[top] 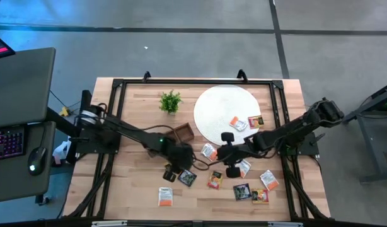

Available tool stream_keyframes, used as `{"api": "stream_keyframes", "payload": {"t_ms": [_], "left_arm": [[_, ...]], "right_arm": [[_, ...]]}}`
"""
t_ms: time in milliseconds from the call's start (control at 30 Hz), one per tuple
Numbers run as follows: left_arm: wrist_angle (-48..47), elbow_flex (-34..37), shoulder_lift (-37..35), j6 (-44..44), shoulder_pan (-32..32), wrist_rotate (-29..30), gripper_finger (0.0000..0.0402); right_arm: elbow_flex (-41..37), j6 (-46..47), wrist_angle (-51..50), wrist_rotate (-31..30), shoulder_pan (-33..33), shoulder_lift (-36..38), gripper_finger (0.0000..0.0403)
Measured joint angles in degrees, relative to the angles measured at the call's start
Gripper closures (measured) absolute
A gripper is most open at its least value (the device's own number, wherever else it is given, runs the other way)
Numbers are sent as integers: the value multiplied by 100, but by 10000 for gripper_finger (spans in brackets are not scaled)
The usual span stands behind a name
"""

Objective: Pick & Place Tea
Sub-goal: Put the purple tea bag into the left section of the wooden organizer

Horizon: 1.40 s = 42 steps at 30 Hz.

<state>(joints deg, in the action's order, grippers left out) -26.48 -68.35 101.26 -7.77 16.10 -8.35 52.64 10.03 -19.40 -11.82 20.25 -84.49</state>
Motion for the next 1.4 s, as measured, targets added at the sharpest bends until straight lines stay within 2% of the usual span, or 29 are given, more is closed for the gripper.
{"api": "stream_keyframes", "payload": {"t_ms": [167, 500, 633, 967, 1100, 1400], "left_arm": [[198, -222, 401, -329, 3, -330, 265], [479, -532, 764, -872, 2, -435, 169], [430, -506, 934, -868, 0, -135, 163], [898, -522, 1407, -850, -45, -331, 166], [862, -521, 1407, -761, -115, -286, 205], [701, -523, 1404, 0, -481, -308, 384]], "right_arm": [[0, -1, 36, 0, 0, 0, 332], [0, 1, 82, -1, 0, -2, 332], [0, 3, 103, -2, 0, -2, 332], [0, 14, 131, -19, 0, -2, 331], [0, 18, 153, -19, 0, -2, 331], [0, 18, 164, -22, 4, -2, 331]]}}
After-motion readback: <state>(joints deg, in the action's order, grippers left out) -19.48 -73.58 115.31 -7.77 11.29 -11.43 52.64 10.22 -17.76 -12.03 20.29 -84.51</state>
